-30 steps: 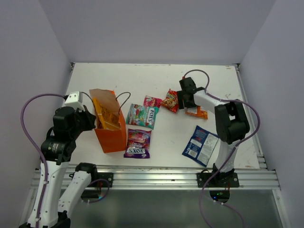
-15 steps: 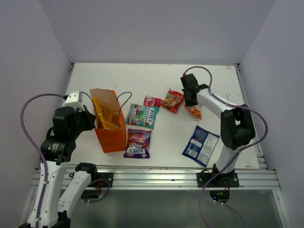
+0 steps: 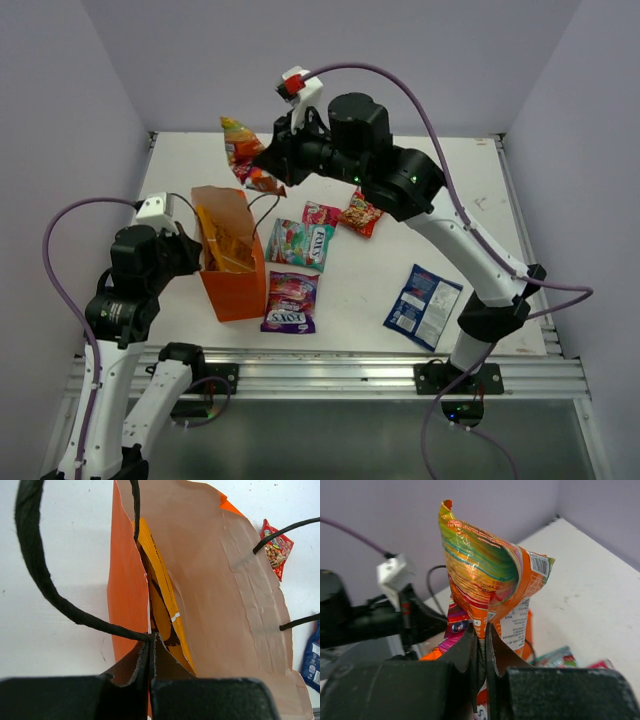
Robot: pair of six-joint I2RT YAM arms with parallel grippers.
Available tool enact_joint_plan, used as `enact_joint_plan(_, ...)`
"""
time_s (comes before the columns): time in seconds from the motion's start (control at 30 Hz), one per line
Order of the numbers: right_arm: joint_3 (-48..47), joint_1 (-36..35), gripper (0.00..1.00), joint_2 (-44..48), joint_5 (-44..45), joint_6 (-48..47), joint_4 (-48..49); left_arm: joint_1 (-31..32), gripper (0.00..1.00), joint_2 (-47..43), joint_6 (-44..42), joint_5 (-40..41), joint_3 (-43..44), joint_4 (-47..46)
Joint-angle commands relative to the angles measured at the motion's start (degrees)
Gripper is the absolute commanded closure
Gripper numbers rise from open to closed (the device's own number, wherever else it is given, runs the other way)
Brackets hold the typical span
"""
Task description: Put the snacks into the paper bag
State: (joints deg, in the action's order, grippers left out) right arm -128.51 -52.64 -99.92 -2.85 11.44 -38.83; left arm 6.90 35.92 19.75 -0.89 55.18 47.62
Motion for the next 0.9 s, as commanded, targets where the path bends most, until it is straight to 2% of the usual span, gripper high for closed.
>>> enact_joint_plan(0.0, -4.55, -3.07, 1.00, -5.10, -9.97, 4.28, -1.43, 0.31, 1.00, -0.50, -0.94, -1.14, 1.25, -2.26)
enact_joint_plan(0.27, -3.15, -7.91, 1.00, -12.05, -16.48, 10.26, 5.17, 0.31, 1.00, -1.29, -1.11, -1.05, 1.07, -2.00)
enact_joint_plan(0.37, -4.30, -8.44, 1.00, -13.54, -15.61, 10.53, 5.17, 0.31, 1.00, -1.47, -1.11, -0.96, 0.98, -1.91)
enact_joint_plan(0.57, 0.01, -8.44, 0.99, -10.74, -8.23, 8.17, 4.38, 0.31, 1.00, -2.00, -1.29, -0.96, 0.55, -1.82)
enact_joint_plan(0.63, -0.16, -8.44, 0.86, -10.47, -4.73, 7.72, 2.46, 0.31, 1.00, -2.26, -1.29, -1.05, 0.19, -2.00)
enact_joint_plan(0.67, -0.16, -8.44, 0.66, -10.38, -3.75, 7.28, 1.92, 0.31, 1.00, -2.26, -1.29, -1.22, 0.02, -2.09)
enact_joint_plan(0.73, 0.18, -8.44, 0.56, -9.86, -2.17, 6.67, 0.51, 0.31, 1.00, -2.35, -1.29, -1.40, -0.16, -2.26)
enact_joint_plan(0.77, 1.14, -8.44, 0.44, -9.42, -0.77, 6.40, 0.42, 0.31, 1.00, -2.35, -1.29, -1.57, -0.25, -2.26)
enact_joint_plan(0.8, 1.59, -8.44, 0.38, -8.02, 0.21, 6.23, 0.16, 0.31, 1.00, -2.43, -1.29, -1.58, -0.33, -2.26)
enact_joint_plan(0.87, 2.38, -8.44, 0.32, -6.17, 4.05, 5.26, -0.11, 0.31, 1.00, -2.61, -1.29, -1.58, -0.33, -2.18)
